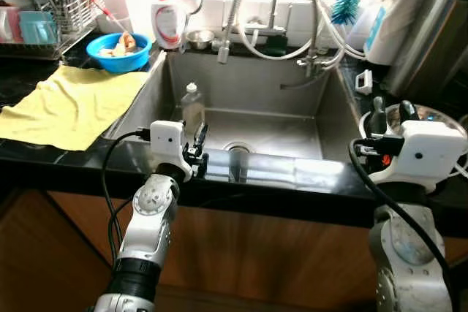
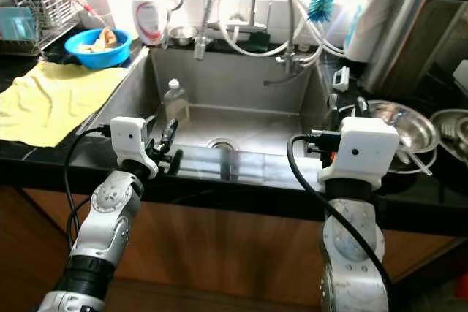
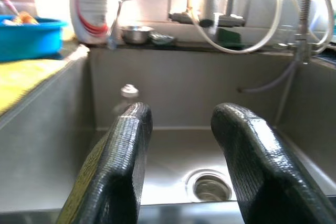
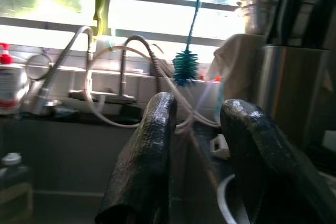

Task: Kitchen organization

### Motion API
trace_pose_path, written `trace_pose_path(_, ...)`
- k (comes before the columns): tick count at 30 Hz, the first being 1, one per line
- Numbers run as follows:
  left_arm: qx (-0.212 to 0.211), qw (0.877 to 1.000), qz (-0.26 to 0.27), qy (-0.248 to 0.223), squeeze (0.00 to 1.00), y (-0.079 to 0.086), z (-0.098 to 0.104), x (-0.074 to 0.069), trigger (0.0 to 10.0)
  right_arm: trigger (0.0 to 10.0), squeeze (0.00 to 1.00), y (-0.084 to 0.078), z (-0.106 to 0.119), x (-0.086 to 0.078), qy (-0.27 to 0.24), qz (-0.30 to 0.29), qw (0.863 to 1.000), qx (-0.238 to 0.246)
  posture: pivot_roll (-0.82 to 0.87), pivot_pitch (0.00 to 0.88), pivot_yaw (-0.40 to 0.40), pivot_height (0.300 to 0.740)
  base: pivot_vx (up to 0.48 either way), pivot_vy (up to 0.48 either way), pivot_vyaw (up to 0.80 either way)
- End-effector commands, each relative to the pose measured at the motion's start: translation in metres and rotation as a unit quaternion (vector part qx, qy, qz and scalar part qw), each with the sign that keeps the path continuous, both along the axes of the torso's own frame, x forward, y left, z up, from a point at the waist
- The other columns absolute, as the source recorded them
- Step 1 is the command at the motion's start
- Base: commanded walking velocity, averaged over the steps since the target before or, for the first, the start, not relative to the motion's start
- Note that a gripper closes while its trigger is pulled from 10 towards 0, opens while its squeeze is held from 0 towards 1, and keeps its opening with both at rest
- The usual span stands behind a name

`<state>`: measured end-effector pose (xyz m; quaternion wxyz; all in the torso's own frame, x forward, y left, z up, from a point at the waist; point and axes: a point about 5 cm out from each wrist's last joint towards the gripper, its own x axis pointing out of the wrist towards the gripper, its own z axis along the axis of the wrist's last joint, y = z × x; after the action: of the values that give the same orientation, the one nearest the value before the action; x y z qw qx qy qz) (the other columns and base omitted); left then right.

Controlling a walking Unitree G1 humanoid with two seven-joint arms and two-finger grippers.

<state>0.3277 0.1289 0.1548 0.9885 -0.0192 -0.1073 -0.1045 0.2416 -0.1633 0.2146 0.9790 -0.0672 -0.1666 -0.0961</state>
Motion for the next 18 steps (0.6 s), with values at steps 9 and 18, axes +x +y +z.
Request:
trace_pose_path(9, -0.007, 1.0, -0.005, -0.004, 0.0, -0.0042, 0.0033, 0.0012, 10.0, 10.0, 0.0, -0.0012, 0.002, 0.0035, 0.0, -0.004, 1.0, 0.006, -0.14, 0.0, -0.006, 0.74, 0.0, 0.0, -0.46)
trace_pose_path(18, 0.0, 1.0, -0.006, -0.006, 0.0, -0.0045, 0.0041, 0.0016, 10.0, 10.0, 0.0, 0.0004, 0.0026, 0.0055, 0.0, -0.001, 1.0, 0.011, -0.14, 0.0, -0.007, 0.74, 0.0, 0.0, -0.68)
